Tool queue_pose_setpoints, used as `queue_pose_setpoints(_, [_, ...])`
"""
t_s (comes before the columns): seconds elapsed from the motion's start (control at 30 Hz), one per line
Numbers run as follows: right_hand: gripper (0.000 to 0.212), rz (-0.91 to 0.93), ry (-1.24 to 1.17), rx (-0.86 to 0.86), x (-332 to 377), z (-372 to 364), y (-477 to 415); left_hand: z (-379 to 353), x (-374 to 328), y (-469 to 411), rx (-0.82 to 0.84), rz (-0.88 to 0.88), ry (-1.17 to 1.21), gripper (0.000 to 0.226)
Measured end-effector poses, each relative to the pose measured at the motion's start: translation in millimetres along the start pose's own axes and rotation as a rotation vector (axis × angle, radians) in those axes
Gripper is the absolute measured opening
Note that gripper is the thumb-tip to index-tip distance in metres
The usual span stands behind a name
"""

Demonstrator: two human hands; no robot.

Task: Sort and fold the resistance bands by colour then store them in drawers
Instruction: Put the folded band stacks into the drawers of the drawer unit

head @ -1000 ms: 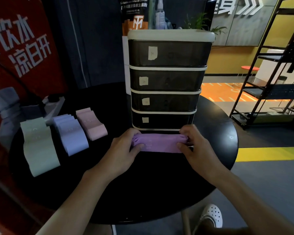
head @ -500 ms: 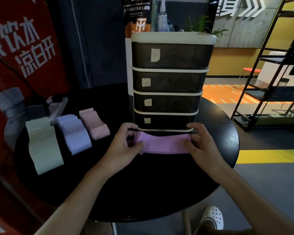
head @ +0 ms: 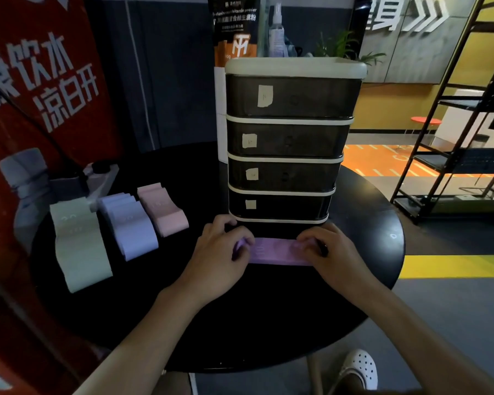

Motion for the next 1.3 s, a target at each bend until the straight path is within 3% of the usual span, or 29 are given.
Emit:
queue_pose_setpoints(0.2, [0.022, -0.004, -0.031, -0.006, 6, 6, 0, 5, -5, -1, -0.054, -0.01, 0.047, 0.015])
queue_pose_setpoints(0.37, [0.024, -0.046, -0.153, -0.141, 27, 46, -38, 45, -24, -35, -0.368, -0.055, 0.067, 0.028])
queue_pose_setpoints(0.47, [0.04, -0.078, -0.272, -0.273, 51, 82, -64, 76, -41, -72, -0.442, -0.053, 0.143, 0.047])
queue_pose_setpoints(0.6, [0.06, -0.115, -0.384, -0.266, 72, 110, -93, 103, -44, -118, -0.441, 0.016, 0.281, 0.08])
queue_pose_setpoints(0.87, [0.059, -0.179, -0.432, -0.135, 73, 97, -130, 111, -29, -139, -0.466, 0.013, 0.303, 0.083])
queue_pose_setpoints(1.0, [0.072, -0.204, -0.412, -0.078, 75, 94, -148, 117, -19, -142, -0.453, 0.063, 0.324, 0.087])
queue_pose_setpoints(1.2, [0.072, -0.211, -0.459, -0.094, 77, 90, -146, 121, -17, -140, -0.398, 0.063, 0.352, 0.093])
queue_pose_setpoints(1.3, [0.059, -0.21, -0.473, -0.087, 87, 92, -137, 123, -19, -135, -0.381, 0.064, 0.359, 0.1])
Point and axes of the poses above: each hand's wrist, its own y-axis away from the middle knuckle, its own z-axis out of the back of the hand, x = y × z, the point moved 1 cm from there along -y, towards the middle knuckle, and after that the axes turned 7 degrees about -z, right-handed, at the moved point
